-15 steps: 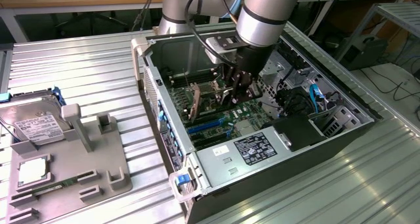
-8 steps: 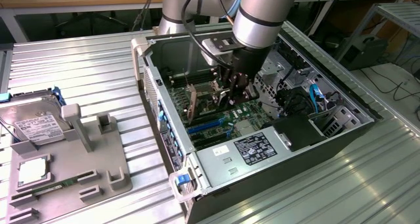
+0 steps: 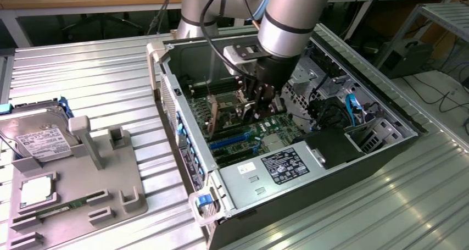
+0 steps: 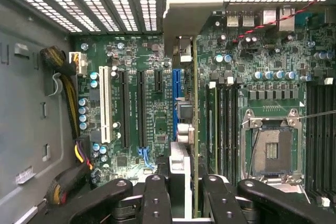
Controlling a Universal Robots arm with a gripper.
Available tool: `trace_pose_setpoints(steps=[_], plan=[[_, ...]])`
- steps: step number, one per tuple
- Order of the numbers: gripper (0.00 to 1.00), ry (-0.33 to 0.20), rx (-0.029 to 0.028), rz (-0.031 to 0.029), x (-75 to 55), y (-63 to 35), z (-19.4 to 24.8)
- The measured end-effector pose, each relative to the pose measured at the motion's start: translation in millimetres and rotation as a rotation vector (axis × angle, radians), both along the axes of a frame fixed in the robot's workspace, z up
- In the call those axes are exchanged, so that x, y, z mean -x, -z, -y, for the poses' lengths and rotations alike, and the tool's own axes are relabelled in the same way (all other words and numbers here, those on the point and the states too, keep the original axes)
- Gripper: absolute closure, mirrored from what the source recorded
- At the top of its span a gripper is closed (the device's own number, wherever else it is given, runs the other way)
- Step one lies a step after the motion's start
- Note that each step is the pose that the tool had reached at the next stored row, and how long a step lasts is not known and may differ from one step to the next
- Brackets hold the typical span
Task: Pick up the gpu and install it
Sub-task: 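Insert the gpu into the slot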
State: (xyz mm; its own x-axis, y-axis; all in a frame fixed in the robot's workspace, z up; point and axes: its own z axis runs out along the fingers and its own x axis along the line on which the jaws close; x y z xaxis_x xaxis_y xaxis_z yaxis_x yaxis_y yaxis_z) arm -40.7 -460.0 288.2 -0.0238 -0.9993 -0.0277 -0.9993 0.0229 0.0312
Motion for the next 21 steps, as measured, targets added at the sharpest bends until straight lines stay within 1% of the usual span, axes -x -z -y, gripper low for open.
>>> trace_pose_setpoints(steps=[7, 12, 15, 21], plan=[[0.71, 0.0, -0.0003, 0.0, 8.9, 2.4, -0.7], [0.71, 0.0, -0.0004, 0.0, 12.9, 9.3, -0.9], [0.71, 0.0, -0.0003, 0.0, 18.6, 10.3, -0.9], [0.71, 0.001, -0.0002, -0.0003, 19.0, 14.8, -0.5]])
